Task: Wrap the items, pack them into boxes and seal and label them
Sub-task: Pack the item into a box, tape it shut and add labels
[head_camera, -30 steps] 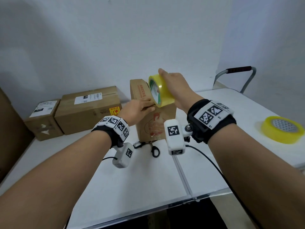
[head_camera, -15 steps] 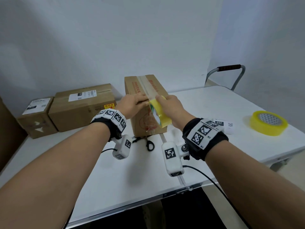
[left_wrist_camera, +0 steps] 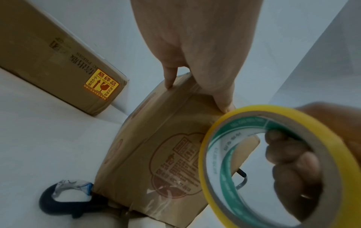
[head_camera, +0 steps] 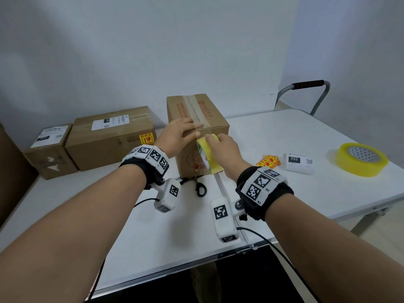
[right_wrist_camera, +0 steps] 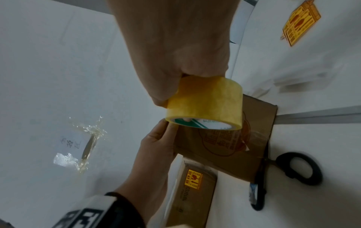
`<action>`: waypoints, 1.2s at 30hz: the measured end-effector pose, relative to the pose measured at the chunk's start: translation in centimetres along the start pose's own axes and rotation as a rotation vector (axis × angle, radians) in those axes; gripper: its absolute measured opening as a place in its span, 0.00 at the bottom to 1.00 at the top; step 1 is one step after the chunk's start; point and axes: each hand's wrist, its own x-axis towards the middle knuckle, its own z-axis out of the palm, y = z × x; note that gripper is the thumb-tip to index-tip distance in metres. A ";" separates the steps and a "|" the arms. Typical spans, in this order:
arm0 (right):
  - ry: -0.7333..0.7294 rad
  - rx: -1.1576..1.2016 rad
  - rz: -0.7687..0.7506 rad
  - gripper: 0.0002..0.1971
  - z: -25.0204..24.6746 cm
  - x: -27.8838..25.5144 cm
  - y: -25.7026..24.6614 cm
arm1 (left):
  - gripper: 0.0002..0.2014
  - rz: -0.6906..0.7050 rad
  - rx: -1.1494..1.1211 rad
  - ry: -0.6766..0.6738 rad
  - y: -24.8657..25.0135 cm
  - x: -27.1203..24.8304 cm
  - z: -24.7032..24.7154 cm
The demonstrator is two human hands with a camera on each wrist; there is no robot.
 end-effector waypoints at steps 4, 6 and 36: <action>0.001 -0.119 -0.017 0.15 -0.1 0.1 -0.2 | 0.18 -0.028 0.010 -0.015 -0.6 0.2 0.4; 0.030 -0.161 -0.051 0.16 -0.2 -0.1 0.0 | 0.19 -0.031 0.030 -0.034 -0.8 0.3 0.4; 0.009 -0.016 -0.081 0.22 -2.1 0.9 0.8 | 0.14 -0.141 -0.237 0.203 -1.0 -0.2 0.2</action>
